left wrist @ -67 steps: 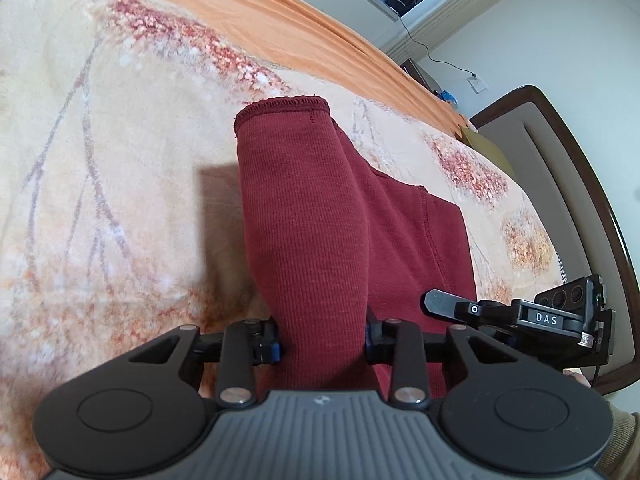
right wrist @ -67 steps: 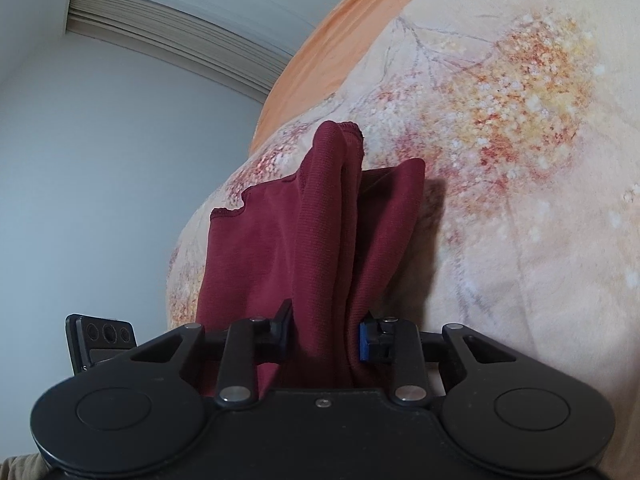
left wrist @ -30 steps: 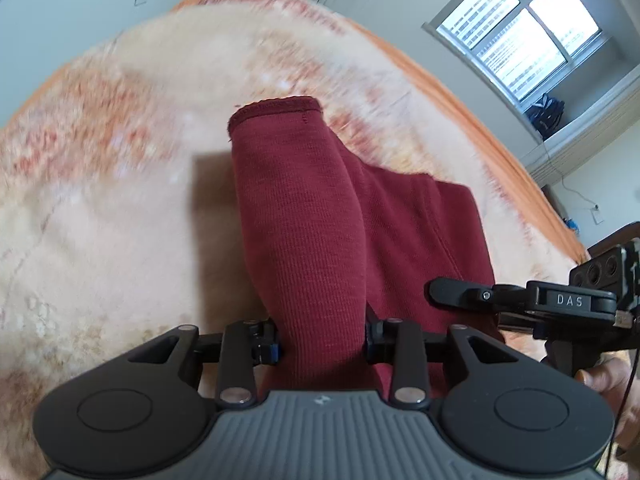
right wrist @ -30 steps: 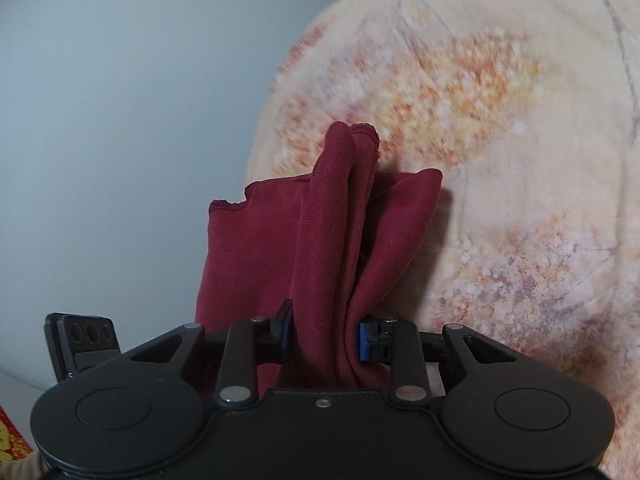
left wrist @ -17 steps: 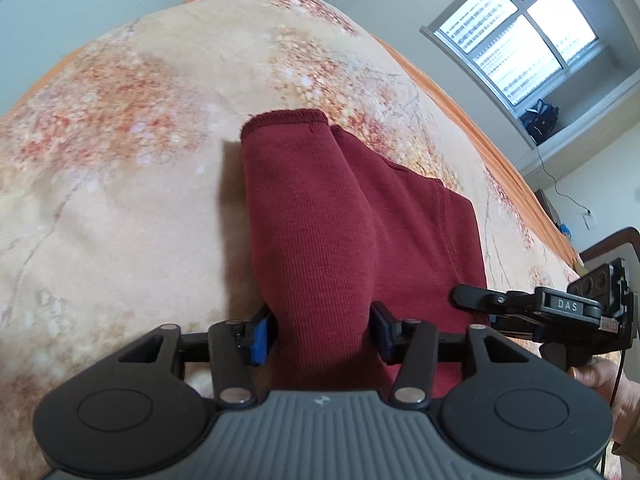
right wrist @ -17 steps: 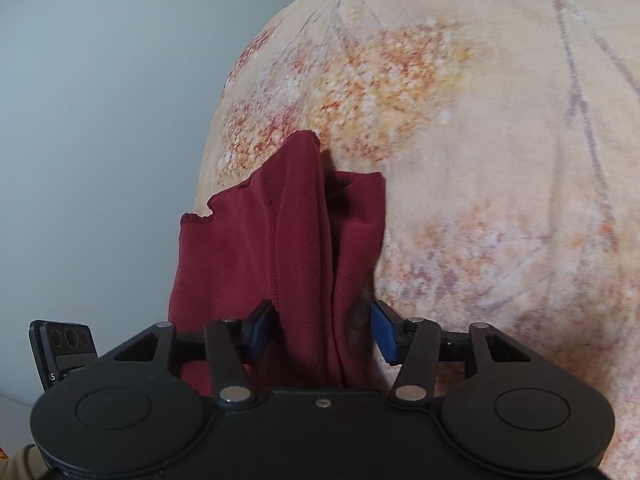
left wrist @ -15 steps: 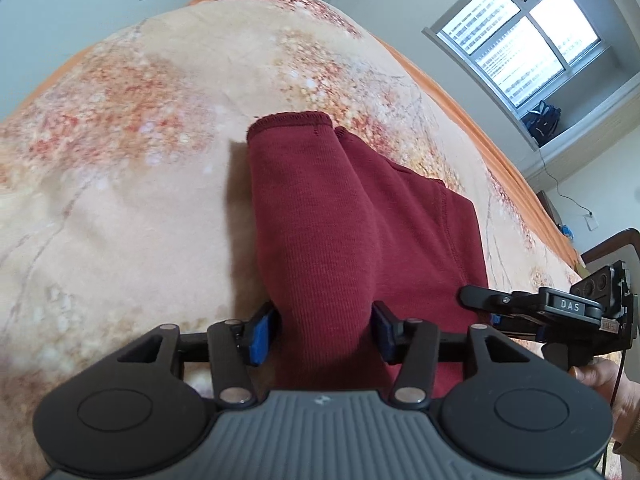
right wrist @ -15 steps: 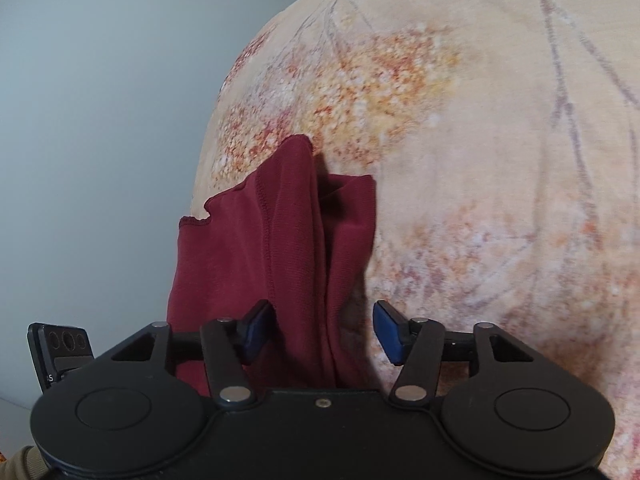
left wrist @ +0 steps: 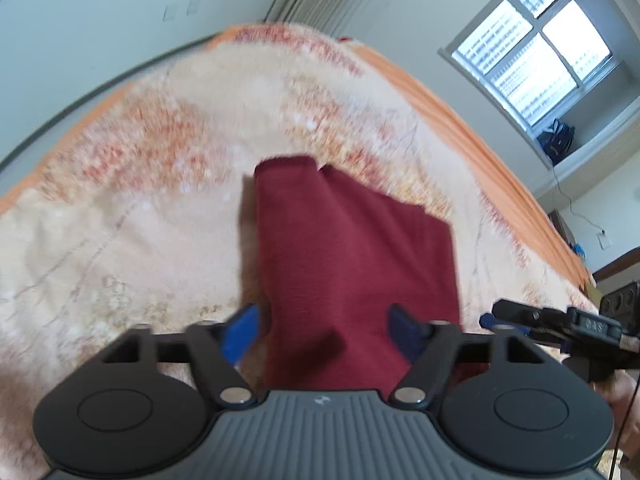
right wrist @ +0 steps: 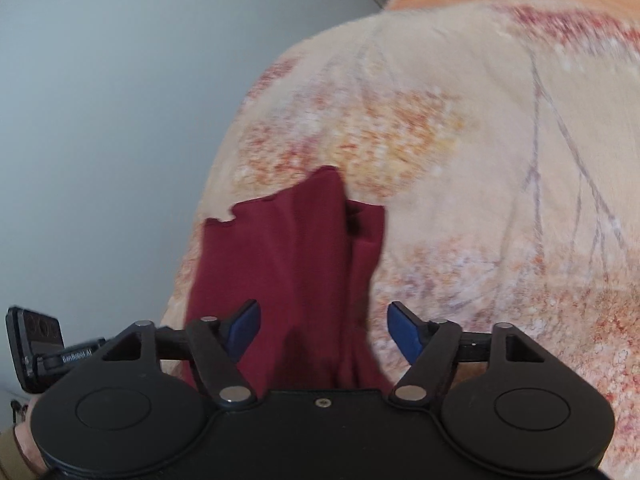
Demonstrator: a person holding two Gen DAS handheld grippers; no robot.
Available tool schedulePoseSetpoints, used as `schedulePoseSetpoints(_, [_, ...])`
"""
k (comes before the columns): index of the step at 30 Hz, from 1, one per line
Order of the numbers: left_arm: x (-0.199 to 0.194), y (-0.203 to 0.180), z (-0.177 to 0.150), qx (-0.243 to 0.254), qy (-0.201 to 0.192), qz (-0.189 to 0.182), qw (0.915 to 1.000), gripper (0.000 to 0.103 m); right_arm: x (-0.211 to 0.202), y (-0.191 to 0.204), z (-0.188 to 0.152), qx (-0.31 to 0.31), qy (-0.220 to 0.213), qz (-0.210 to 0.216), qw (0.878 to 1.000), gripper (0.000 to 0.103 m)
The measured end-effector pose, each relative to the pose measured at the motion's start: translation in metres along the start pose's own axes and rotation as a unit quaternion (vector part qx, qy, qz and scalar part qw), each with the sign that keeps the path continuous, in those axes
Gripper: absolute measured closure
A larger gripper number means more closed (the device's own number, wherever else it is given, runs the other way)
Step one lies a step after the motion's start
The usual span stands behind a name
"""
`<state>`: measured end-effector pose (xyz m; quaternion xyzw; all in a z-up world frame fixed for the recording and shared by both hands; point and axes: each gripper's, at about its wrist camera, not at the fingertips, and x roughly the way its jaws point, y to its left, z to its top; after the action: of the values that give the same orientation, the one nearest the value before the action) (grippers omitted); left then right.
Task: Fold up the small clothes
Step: 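Open the left tool and lift both tools away from the folded shirt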
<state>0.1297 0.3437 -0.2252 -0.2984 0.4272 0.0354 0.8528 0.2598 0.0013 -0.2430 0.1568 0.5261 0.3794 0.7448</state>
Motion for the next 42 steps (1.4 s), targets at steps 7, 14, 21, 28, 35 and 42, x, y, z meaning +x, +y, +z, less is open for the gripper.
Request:
schedulePoseSetpoints(7, [-0.069,-0.045,-0.018,0.019,-0.027,0.020,0.9993,0.008,-0.056,0.067,-0.023,-0.061,-0.017,0.007,0.998,0.014])
schedulePoseSetpoints(14, [-0.130,-0.082,-0.051,0.025,-0.049,0.025,0.9982,0.001,-0.114,0.107,-0.049,-0.084,-0.023,0.020,0.996,0.006])
schedulePoseSetpoints(21, [-0.192,-0.111,-0.089,0.022,-0.064,0.032,0.9972,0.001,-0.177,0.140,-0.078,-0.108,-0.036,0.023,0.993,0.001])
schedulePoseSetpoints(28, [-0.247,-0.142,-0.133,0.017,-0.071,0.060,0.9955,0.000,-0.232,0.169,-0.118,-0.126,-0.032,0.020,0.991,0.001])
schedulePoseSetpoints(35, [-0.296,-0.156,-0.166,-0.009,-0.093,0.058,0.9940,0.000,-0.287,0.189,-0.149,-0.136,-0.050,0.017,0.989,0.001])
schedulePoseSetpoints(42, [-0.318,-0.177,-0.181,0.043,-0.125,0.114,0.9847,0.000,-0.303,0.203,-0.161,-0.151,-0.047,0.014,0.987,0.001])
